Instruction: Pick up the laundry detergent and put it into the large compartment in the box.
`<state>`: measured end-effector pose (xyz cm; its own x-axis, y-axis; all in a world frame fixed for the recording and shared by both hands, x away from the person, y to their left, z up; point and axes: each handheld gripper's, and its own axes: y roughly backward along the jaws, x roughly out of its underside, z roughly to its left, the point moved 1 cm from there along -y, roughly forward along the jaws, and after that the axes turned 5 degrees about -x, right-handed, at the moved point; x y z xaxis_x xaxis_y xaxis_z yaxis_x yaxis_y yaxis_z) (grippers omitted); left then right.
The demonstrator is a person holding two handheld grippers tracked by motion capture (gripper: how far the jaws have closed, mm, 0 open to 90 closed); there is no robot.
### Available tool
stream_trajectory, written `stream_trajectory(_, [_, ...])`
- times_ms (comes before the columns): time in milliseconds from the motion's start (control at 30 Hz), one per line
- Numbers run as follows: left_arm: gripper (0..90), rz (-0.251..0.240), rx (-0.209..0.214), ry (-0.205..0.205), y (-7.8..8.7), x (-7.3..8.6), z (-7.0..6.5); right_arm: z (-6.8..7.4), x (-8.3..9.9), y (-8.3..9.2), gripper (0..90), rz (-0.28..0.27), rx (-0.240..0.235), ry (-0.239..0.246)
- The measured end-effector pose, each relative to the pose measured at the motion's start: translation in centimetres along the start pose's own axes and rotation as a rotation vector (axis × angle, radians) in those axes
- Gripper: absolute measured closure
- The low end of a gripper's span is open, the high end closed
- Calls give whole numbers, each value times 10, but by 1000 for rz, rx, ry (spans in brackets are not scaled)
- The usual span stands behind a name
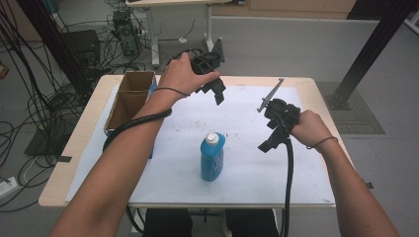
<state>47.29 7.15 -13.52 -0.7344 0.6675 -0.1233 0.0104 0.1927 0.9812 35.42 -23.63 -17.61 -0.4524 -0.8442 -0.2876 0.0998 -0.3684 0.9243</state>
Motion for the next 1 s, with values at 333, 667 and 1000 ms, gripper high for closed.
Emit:
stream_trajectory(333, [59,-1,4,6,1,3,-1,-2,3,-3,38,-1,-8,-3])
stream_trajectory(667, [58,8,6,14,7,4,-6,-2,4,-3,38,2,-12,-3])
stream_trajectory(1000, [58,23,-1,44,24,12,-9,-3,3,-4,38,8,-6,-6])
